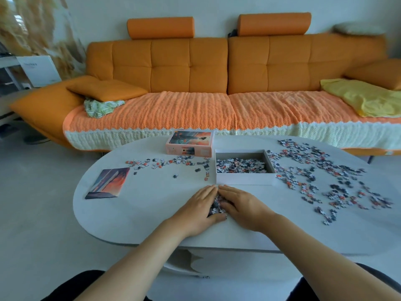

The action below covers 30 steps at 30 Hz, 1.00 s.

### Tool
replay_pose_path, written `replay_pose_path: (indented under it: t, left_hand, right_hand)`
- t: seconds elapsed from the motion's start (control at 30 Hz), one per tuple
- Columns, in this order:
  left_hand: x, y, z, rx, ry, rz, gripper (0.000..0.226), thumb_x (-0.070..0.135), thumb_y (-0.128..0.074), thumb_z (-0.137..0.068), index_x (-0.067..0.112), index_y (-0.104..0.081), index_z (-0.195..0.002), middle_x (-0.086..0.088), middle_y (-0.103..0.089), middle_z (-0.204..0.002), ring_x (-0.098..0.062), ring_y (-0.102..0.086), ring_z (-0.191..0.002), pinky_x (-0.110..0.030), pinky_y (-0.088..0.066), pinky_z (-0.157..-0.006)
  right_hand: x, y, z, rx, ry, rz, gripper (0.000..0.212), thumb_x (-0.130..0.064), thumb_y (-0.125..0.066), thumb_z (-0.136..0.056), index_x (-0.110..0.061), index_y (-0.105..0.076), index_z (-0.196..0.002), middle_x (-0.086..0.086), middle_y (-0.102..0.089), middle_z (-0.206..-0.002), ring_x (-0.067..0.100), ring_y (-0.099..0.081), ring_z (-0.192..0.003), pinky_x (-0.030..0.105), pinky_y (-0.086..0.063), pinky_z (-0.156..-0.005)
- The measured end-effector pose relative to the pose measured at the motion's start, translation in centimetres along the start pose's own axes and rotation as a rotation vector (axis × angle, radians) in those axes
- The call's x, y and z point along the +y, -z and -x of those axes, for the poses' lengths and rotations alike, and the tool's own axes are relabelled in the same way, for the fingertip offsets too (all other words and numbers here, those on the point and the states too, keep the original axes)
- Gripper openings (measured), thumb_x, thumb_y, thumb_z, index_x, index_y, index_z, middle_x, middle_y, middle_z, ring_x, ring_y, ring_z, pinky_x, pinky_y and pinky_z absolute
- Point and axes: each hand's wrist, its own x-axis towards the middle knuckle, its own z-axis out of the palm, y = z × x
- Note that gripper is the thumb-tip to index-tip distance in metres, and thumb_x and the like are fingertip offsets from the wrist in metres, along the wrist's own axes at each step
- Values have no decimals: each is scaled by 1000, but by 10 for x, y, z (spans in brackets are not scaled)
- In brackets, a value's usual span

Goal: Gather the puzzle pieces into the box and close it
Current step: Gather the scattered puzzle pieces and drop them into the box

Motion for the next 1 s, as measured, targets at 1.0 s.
replay_pose_path:
  t: [1.0]
  left_hand:
    - [7, 25, -40, -69, -45, -18, 56, 46, -65, -88, 32, -49, -140, 15, -42, -119, -2, -35, -120, -27, -34, -105]
  right_hand:
    - [27, 37, 15, -5, -99, 165, 68, -64, -58, -83, -26, -52, -138, -6, -50, -132, 14, -43, -120, 32, -39, -103]
